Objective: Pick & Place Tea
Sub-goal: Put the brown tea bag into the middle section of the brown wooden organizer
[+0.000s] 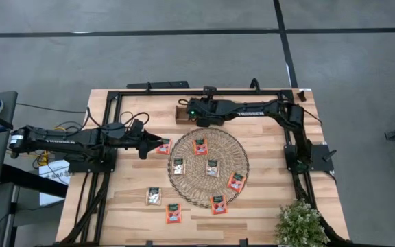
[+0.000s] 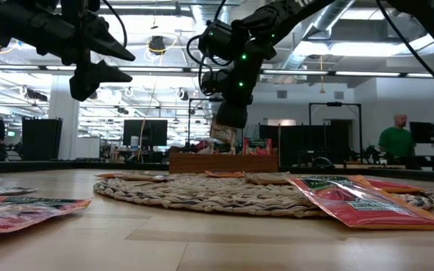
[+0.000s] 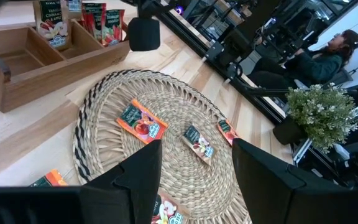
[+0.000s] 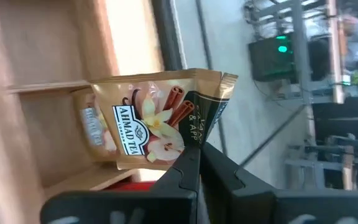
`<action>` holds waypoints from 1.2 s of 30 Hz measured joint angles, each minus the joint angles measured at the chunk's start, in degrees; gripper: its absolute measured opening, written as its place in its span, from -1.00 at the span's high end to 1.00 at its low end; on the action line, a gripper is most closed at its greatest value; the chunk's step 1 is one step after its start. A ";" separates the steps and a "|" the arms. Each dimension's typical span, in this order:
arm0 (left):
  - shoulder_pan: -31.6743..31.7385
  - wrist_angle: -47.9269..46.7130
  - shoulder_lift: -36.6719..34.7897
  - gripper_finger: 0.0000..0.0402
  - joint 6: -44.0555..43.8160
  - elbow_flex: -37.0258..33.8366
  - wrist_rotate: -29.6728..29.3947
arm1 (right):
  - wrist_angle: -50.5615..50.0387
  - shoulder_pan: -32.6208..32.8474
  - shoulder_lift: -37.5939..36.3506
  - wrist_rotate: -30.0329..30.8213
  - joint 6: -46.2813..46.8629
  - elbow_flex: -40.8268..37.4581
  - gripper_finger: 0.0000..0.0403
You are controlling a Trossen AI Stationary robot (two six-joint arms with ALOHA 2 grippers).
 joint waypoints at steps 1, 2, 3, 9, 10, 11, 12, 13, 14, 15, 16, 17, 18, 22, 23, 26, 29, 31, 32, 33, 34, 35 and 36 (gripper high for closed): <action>0.00 0.00 0.00 0.06 0.01 0.00 0.00 | 0.74 0.06 0.64 1.13 -0.33 0.09 1.00; 0.00 0.02 0.00 0.06 0.02 0.00 0.00 | 0.91 0.08 1.10 1.87 -0.76 0.08 1.00; -0.02 0.02 0.00 0.06 0.04 0.00 0.02 | 0.09 0.01 1.26 1.96 -1.33 -0.18 1.00; -0.02 -0.05 0.00 0.06 0.07 0.02 0.02 | 0.52 1.06 4.06 2.17 -1.93 0.01 1.00; 0.00 -0.13 0.00 0.06 0.06 0.02 0.02 | 0.33 1.36 4.47 2.54 -2.02 -0.05 1.00; -0.01 -0.13 0.00 0.06 0.05 0.02 0.02 | 0.09 1.62 4.58 2.89 -2.04 -0.10 1.00; -0.02 -0.13 0.00 0.06 0.06 0.02 0.02 | 0.06 1.75 4.54 3.01 -2.04 -0.09 1.00; 0.00 -0.15 0.00 0.06 0.11 0.02 0.02 | 0.29 1.80 4.44 3.00 -2.01 -0.01 1.00; -0.01 -0.16 0.00 0.06 0.21 0.02 0.02 | 0.53 1.81 4.42 3.05 -1.97 0.03 1.00; -0.01 -0.17 0.00 0.06 0.22 0.02 0.02 | 0.59 1.73 4.42 3.05 -1.99 0.03 1.00; -0.02 -0.22 0.00 0.06 0.22 0.02 0.04 | 0.73 1.70 4.42 3.11 -2.00 -0.01 1.00; -0.02 -0.32 0.00 0.06 0.22 0.02 0.02 | 1.08 1.63 4.42 3.34 -2.00 -0.01 1.00; -0.02 -0.35 0.00 0.06 0.22 0.02 0.02 | 1.60 1.49 4.42 3.62 -2.00 0.00 1.00; -0.02 -0.35 0.00 0.06 0.22 0.02 0.03 | 1.67 0.76 4.42 3.47 -1.97 0.01 1.00; -0.02 -0.34 0.00 0.06 0.22 0.02 0.04 | 1.75 0.72 4.42 3.38 -1.97 0.01 1.00; -0.02 -0.35 0.00 0.06 0.22 0.02 0.04 | 1.91 0.74 4.42 3.23 -1.97 0.01 1.00; -0.02 -0.35 0.00 0.06 0.33 0.02 0.04 | 2.62 0.74 4.42 3.16 -1.99 0.01 1.00; 0.00 -0.36 0.00 0.06 0.33 0.02 0.04 | 2.84 0.74 4.42 3.00 -2.00 0.01 0.99; -0.01 -0.36 0.00 0.06 0.34 0.02 0.04 | 2.89 0.74 4.42 2.92 -1.99 0.01 0.98; 0.00 -0.35 0.00 0.06 0.35 0.02 0.04 | 2.98 0.74 4.42 2.90 -1.97 0.01 0.97; -0.02 -0.37 0.00 0.06 0.35 0.02 0.04 | 2.96 0.74 4.42 2.89 -1.99 0.01 0.96; -0.02 -0.37 0.00 0.06 0.35 0.02 0.04 | 2.96 0.74 4.42 2.84 -1.99 0.01 0.94; -0.02 -0.37 0.00 0.06 0.35 0.02 0.04 | 2.96 0.74 4.42 2.83 -1.99 0.01 0.93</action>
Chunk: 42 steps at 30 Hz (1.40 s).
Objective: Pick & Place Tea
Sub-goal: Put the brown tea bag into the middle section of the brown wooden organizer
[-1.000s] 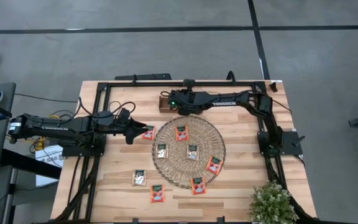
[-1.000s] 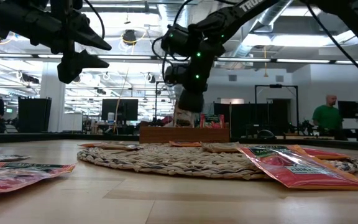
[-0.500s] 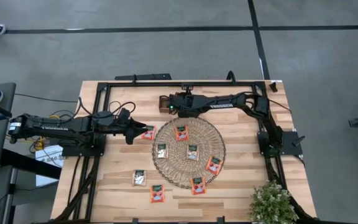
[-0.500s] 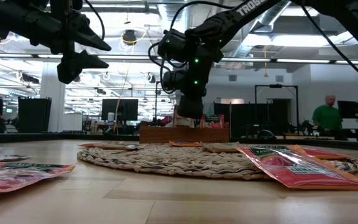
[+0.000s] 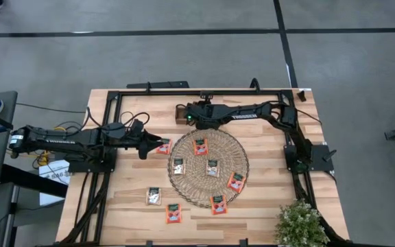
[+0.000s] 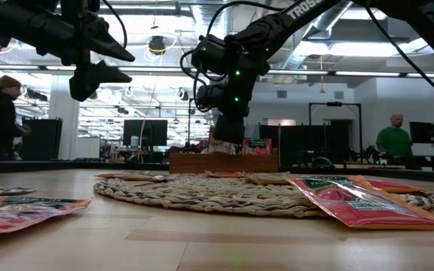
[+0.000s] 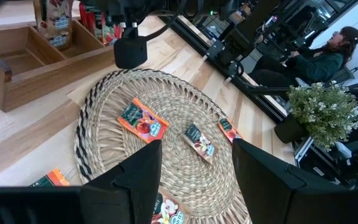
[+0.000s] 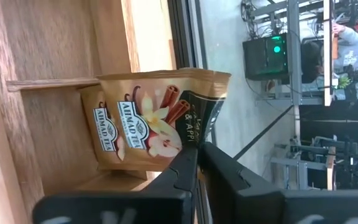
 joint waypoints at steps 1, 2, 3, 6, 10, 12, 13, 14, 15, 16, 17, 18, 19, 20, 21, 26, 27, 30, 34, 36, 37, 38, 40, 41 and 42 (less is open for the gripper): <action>0.00 0.01 0.00 0.06 0.00 0.00 0.00 | 0.02 0.00 0.00 0.00 0.00 0.00 0.91; 0.01 0.00 0.00 0.06 0.00 0.00 0.00 | 0.01 0.00 0.00 0.00 0.00 0.00 0.89; 0.01 0.00 0.00 0.06 0.00 0.00 0.00 | -0.01 -0.01 0.00 0.00 0.00 0.00 0.87; 0.00 0.00 0.00 0.06 0.00 0.00 0.00 | -0.07 -0.02 0.00 0.09 -0.02 0.00 0.79; 0.00 0.00 0.00 0.06 0.00 0.00 0.00 | -0.11 -0.04 0.00 0.04 -0.06 0.00 0.71; 0.01 0.00 0.00 0.06 0.01 0.02 0.02 | -0.15 -0.04 0.00 0.09 -0.50 0.00 0.69; 0.00 0.00 0.00 0.06 0.02 0.00 0.02 | -0.14 -0.02 0.00 0.09 -1.01 0.00 0.68; 0.01 0.00 0.00 0.06 0.02 0.00 0.02 | -0.15 -0.02 0.00 0.10 -1.50 0.00 0.67; 0.02 0.00 0.00 0.06 0.02 0.01 0.02 | -0.15 -0.03 0.00 0.14 -2.01 0.00 0.67; 0.02 0.00 0.00 0.06 0.02 0.00 0.02 | -0.15 -0.04 0.00 0.14 -2.55 0.00 0.66; 0.02 0.00 0.00 0.06 0.02 0.01 0.02 | -0.14 -0.04 0.00 0.15 -2.91 0.00 0.66; 0.02 0.00 0.00 0.06 0.02 0.00 0.02 | -0.14 -0.04 0.00 0.15 -3.02 0.00 0.66; 0.00 0.00 0.00 0.06 0.02 0.00 0.02 | -0.15 -0.02 0.00 0.15 -3.00 0.00 0.66; 0.01 0.00 0.00 0.06 0.02 0.01 0.02 | -0.19 -0.02 0.00 0.17 -3.03 0.00 0.66; 0.02 0.00 0.00 0.06 0.02 0.01 0.09 | -0.20 -0.02 0.00 0.17 -3.06 0.00 0.66; 0.00 0.00 0.00 0.06 0.04 0.02 1.48 | -0.20 -0.02 0.00 0.30 -3.23 0.00 0.66; 0.01 -0.01 0.00 0.06 0.03 0.02 1.52 | -0.20 -0.02 0.00 0.65 -3.62 0.00 0.66; 0.01 -0.01 0.00 0.06 0.03 0.02 1.53 | -0.22 -0.02 -0.02 1.87 -5.95 0.00 0.66; 0.00 0.00 0.00 0.06 0.02 0.01 1.53 | -0.22 -0.02 -0.02 1.90 -7.08 0.00 0.66; 0.00 0.00 0.00 0.06 0.04 0.02 1.53 | -0.24 -0.02 -0.02 1.90 -7.08 0.00 0.66; 0.00 -0.01 0.00 0.06 0.02 0.02 1.53 | -0.33 -0.02 -0.02 1.88 -7.08 0.00 0.66; 0.00 0.00 0.00 0.06 0.02 0.02 1.53 | -0.61 -0.02 -0.04 1.88 -7.08 0.00 0.66; 0.00 -0.02 0.00 0.06 0.02 0.02 1.53 | -1.39 -0.02 -0.04 1.84 -7.08 0.00 0.66; 0.00 0.00 0.00 0.06 0.02 0.02 1.53 | -2.05 -0.02 -0.04 1.84 -7.08 0.00 0.66; 0.00 0.00 0.00 0.06 0.02 0.02 1.53 | -2.48 -0.02 -0.04 1.83 -7.08 0.00 0.66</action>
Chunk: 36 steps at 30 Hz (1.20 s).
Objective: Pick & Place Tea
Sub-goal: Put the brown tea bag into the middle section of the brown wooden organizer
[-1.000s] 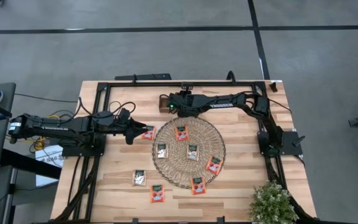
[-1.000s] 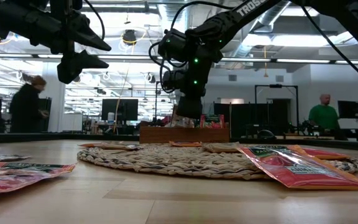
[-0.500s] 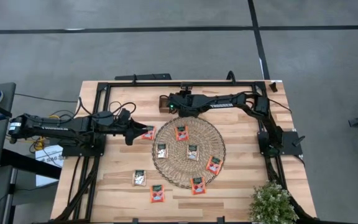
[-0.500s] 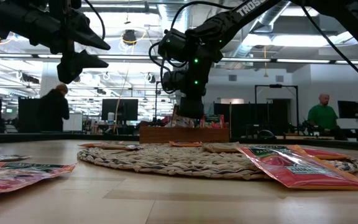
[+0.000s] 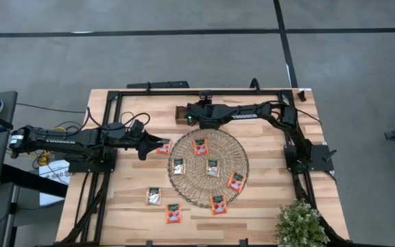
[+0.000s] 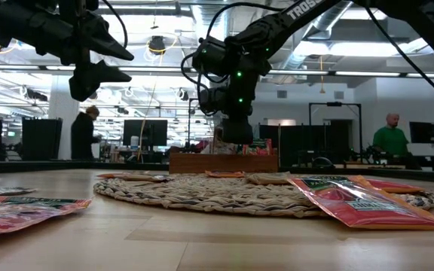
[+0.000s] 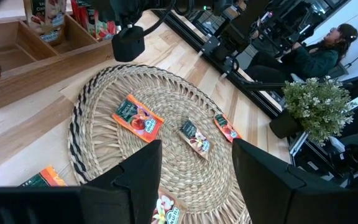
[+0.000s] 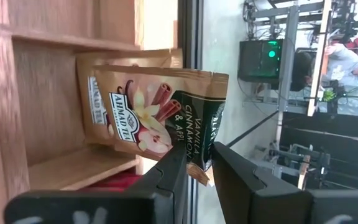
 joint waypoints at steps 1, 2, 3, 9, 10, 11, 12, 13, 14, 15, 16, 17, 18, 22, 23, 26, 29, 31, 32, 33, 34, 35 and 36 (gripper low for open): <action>0.00 0.00 0.00 0.06 0.00 0.00 0.00 | -0.38 0.00 0.00 -0.01 0.00 0.00 0.66; 0.02 0.00 0.00 0.06 0.02 0.00 0.00 | -0.69 0.00 0.00 -0.01 0.00 0.00 0.66; 0.00 -0.02 0.00 0.06 0.02 0.00 0.00 | -0.71 -0.03 -0.02 -0.04 0.02 0.00 0.66; 0.00 0.00 0.00 0.06 0.87 0.00 0.01 | 0.15 -0.04 -0.02 -0.34 0.11 0.00 0.60; 0.00 0.00 0.00 0.06 0.87 0.00 0.00 | 0.18 -0.05 -0.02 -0.59 0.45 0.00 0.58; 0.00 0.00 0.00 0.06 0.87 0.00 0.02 | 0.19 -0.06 -0.02 -1.02 1.17 0.00 0.56; 0.02 0.00 0.00 0.06 0.85 0.00 0.00 | 0.20 -0.07 -0.02 -1.67 1.94 0.00 0.55; 0.02 0.00 0.00 0.06 0.85 0.00 0.02 | 0.17 -0.06 -0.02 -1.99 2.68 0.00 0.53; 0.00 0.00 0.00 0.06 0.85 0.00 0.02 | 0.16 -0.05 -0.02 -2.05 3.03 0.00 0.50; 0.00 0.00 0.00 0.06 0.84 0.00 0.02 | 0.16 -0.04 -0.02 -1.99 3.04 0.00 0.48; 0.00 0.00 0.00 0.06 0.83 0.00 0.02 | 0.16 -0.07 -0.02 -1.81 3.04 0.00 0.45; 0.01 0.00 0.00 0.06 0.83 0.00 0.02 | 0.16 -0.07 -0.02 -1.75 3.04 0.00 0.43; 0.02 0.00 0.00 0.06 0.83 0.00 0.01 | 0.15 -0.07 -0.02 -1.66 3.04 0.00 0.40; 0.01 0.00 0.00 0.06 0.81 0.00 0.02 | 0.13 -0.07 -0.15 2.34 1.50 -0.01 0.28; 0.00 0.00 0.00 0.06 0.81 0.00 0.02 | 0.12 -0.03 -0.37 4.52 0.22 -0.02 0.25; 0.01 0.00 0.00 0.06 0.81 0.00 0.02 | -1.06 0.11 -0.59 11.77 -3.86 1.70 0.19; 0.02 0.02 0.00 0.06 0.79 0.00 0.02 | -4.59 0.41 -1.54 16.12 -5.85 4.79 0.16; 0.00 0.02 0.00 0.06 0.77 0.00 0.04 | -8.48 0.98 -2.21 16.34 -5.58 7.50 0.15; 0.02 0.00 0.00 0.06 0.75 0.00 0.19 | -11.88 1.31 -2.69 16.09 -4.67 8.68 0.15; 0.02 0.02 0.00 0.06 0.72 0.00 0.55 | -14.44 1.79 -2.88 15.99 -3.74 10.13 0.15; 0.01 0.02 0.02 0.06 0.66 0.00 0.86 | -16.66 2.29 -3.06 15.34 -2.82 11.73 0.15; 0.01 0.02 0.02 0.06 0.56 0.00 1.13 | -20.39 2.70 -3.24 13.97 -2.03 13.22 0.15; 0.01 0.02 0.02 0.06 0.38 0.00 1.52 | -24.82 3.07 -3.58 11.88 -0.52 14.63 0.15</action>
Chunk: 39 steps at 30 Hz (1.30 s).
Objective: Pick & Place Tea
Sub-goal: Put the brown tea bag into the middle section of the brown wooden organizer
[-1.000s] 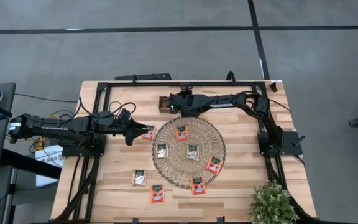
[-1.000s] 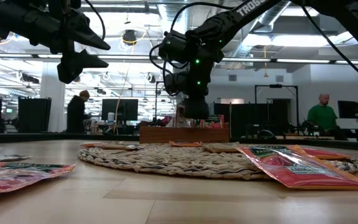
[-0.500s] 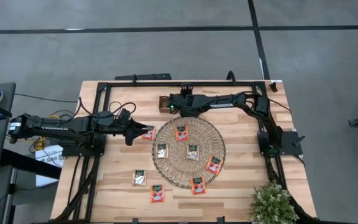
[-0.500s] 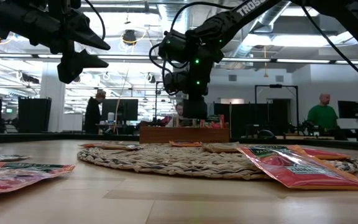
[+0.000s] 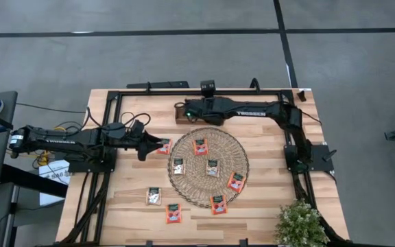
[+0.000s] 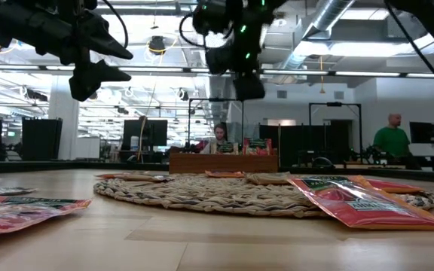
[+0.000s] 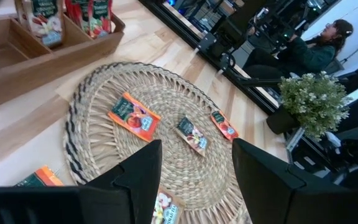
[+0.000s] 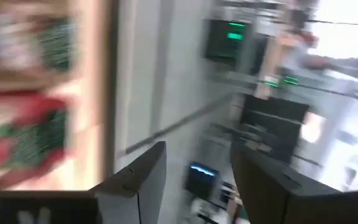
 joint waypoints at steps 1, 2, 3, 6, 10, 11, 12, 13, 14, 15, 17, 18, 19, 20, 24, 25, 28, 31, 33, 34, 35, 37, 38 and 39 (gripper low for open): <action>0.00 0.00 0.00 0.06 -0.26 0.00 0.45 | -4.61 0.36 -0.45 -3.12 1.82 1.44 0.16; -0.01 0.00 0.00 0.06 -0.62 0.00 0.86 | -8.78 0.83 -0.77 -6.99 3.94 2.91 0.16; 0.02 0.00 0.00 0.06 -0.83 0.00 1.43 | -12.31 1.26 -1.11 -11.87 6.46 4.27 0.16; -0.01 -0.01 0.00 0.06 -1.24 0.00 3.37 | -23.30 1.98 -3.14 -32.70 13.44 5.92 0.16; -0.01 -0.08 0.00 0.06 -1.21 0.00 4.75 | -28.32 1.81 -5.55 -63.71 16.97 6.03 0.16; -0.01 -0.24 0.00 0.06 -1.20 0.00 4.75 | -27.70 1.77 -5.93 -69.71 17.08 6.10 0.17; -0.01 -0.44 0.00 0.06 -1.06 0.00 4.73 | -27.38 1.74 -6.15 -74.57 17.03 6.12 0.17; -0.01 -0.50 0.00 0.06 -0.77 0.00 4.73 | -27.11 1.87 -6.19 -77.58 16.93 6.09 0.18; -0.01 -0.55 0.00 0.06 -0.71 0.00 4.75 | -26.23 2.07 -6.16 -79.10 16.87 6.07 0.19; -0.03 -0.70 0.00 0.06 -0.71 0.00 4.75 | -25.59 2.41 -6.04 -79.33 16.80 6.07 0.20; -0.03 -1.04 0.00 0.06 -0.83 0.00 4.91 | -25.34 3.18 -5.17 -78.96 16.61 6.07 0.22; -0.03 -1.25 0.00 0.06 -1.16 0.00 5.02 | -25.15 3.46 -4.57 -78.94 16.39 5.98 0.23; -0.03 -1.50 0.00 0.06 -1.38 0.00 5.03 | -25.26 3.80 -3.64 -78.98 16.01 5.94 0.24; -0.05 -1.75 0.00 0.06 -1.46 0.00 5.11 | -25.18 4.20 -2.86 -79.02 15.48 5.94 0.25; -0.05 -3.55 0.00 0.06 -1.89 0.00 6.11 | -24.80 5.22 0.54 -79.06 15.10 5.94 0.29; -0.05 -4.16 0.00 0.06 -2.23 0.00 6.24 | -25.12 5.35 1.47 -79.00 15.11 5.91 0.30; -0.05 -5.85 0.00 0.06 -3.09 0.00 6.34 | -25.54 5.26 3.87 -78.90 15.63 5.88 0.34; -0.09 -7.24 0.00 0.06 -3.40 0.00 6.52 | -27.58 5.15 5.18 -78.55 16.77 5.88 0.38; -0.09 -7.86 0.00 0.06 -3.95 0.00 6.65 | -27.76 5.05 5.49 -78.51 17.05 5.88 0.40; -0.09 -8.08 0.00 0.06 -4.08 0.00 6.74 | -27.92 4.89 5.54 -78.49 17.08 5.88 0.41; -0.09 -8.21 0.00 0.06 -4.20 0.00 7.07 | -27.94 5.06 5.54 -78.51 17.08 5.88 0.42; -0.09 -8.64 0.00 0.06 -4.25 0.00 7.43 | -27.96 5.35 5.52 -77.82 17.52 5.90 0.42; -0.09 -8.93 0.00 0.06 -4.27 0.00 7.48 | -27.96 5.62 5.52 -77.73 18.11 5.90 0.43; -0.09 -9.23 0.00 0.06 -4.27 0.00 7.50 | -27.97 5.93 5.52 -77.76 18.56 5.90 0.43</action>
